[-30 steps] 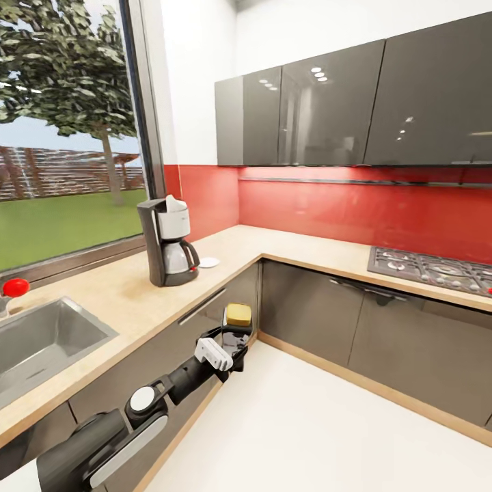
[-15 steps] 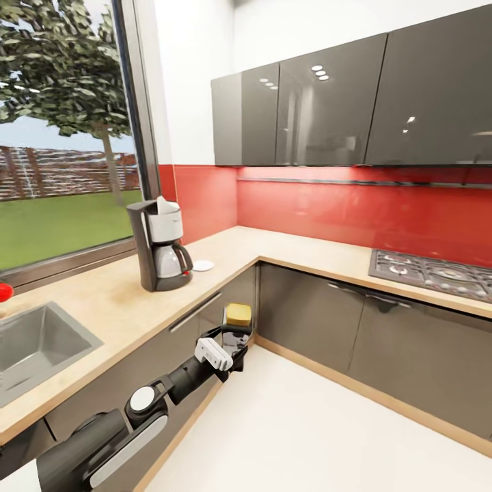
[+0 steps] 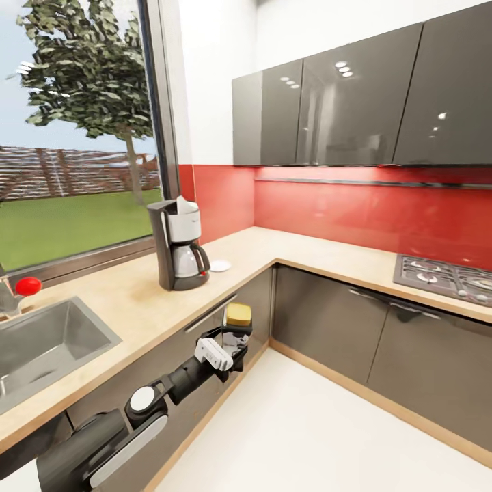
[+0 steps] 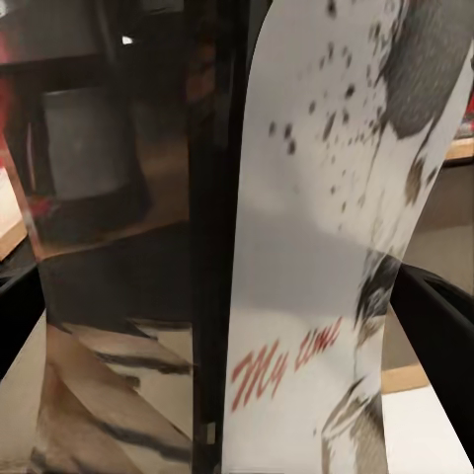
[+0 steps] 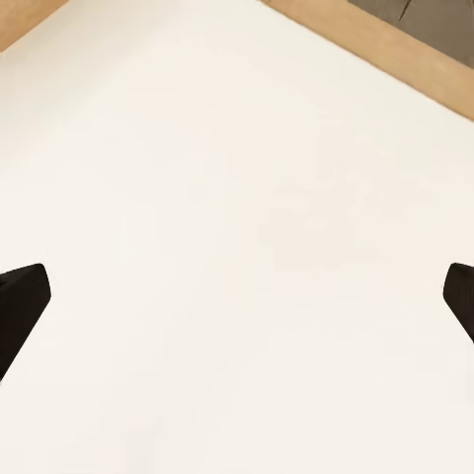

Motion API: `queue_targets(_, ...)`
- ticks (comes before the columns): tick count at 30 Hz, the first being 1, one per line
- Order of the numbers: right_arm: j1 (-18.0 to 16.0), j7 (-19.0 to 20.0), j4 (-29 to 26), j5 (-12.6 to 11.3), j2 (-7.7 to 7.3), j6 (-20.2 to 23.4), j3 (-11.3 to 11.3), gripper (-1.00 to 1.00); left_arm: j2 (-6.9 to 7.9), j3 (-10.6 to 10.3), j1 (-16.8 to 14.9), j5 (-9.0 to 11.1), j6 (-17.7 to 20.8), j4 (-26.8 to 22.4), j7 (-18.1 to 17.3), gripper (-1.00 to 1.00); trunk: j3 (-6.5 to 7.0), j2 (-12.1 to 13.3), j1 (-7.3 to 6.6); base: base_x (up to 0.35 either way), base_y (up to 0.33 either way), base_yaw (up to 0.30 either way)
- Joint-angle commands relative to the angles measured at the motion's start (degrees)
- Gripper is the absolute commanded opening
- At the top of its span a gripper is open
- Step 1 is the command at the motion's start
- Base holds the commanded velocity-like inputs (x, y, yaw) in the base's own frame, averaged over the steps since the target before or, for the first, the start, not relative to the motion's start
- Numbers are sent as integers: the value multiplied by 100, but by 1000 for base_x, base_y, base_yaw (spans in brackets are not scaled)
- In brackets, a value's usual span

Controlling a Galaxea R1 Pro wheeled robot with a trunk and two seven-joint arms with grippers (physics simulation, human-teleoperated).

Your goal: Set up a coffee station on the kitchen countertop: keep the coffee maker on the countertop, move the bottle of coffee from the kitchen shelf to the counter next to the coffee maker, place a paper coffee filter on top of the coffee maker, put the saucer next to the coffee maker with the coffee cup on the saucer, and place the electric kettle next to the coffee maker.

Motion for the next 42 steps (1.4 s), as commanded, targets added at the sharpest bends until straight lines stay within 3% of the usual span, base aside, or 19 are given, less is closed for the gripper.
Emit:
queue_targets(1, -3, 47, 4, -27, 2, -13, -20, 100, 4, -15, -9, 61, -21, 3, -14, -100, -7, -4, 3, 263, 0, 28)
queue_targets(12, -4, 46, 4, -25, 9, -17, -20, 100, 4, -16, -9, 61, -21, 3, -14, -100, -7, -4, 3, 274, -35, 84)
queue_targets(29, -4, 42, 8, -18, 13, -20, -20, 100, 0, -16, -9, 61, -21, 4, -14, -100, -7, -4, 3, 104, -182, 143)
queue_targets(42, -6, 45, 13, -18, 20, -21, -20, 100, -5, -16, -9, 61, -21, 3, -14, -100, -7, -4, 3, 13, -21, 153)
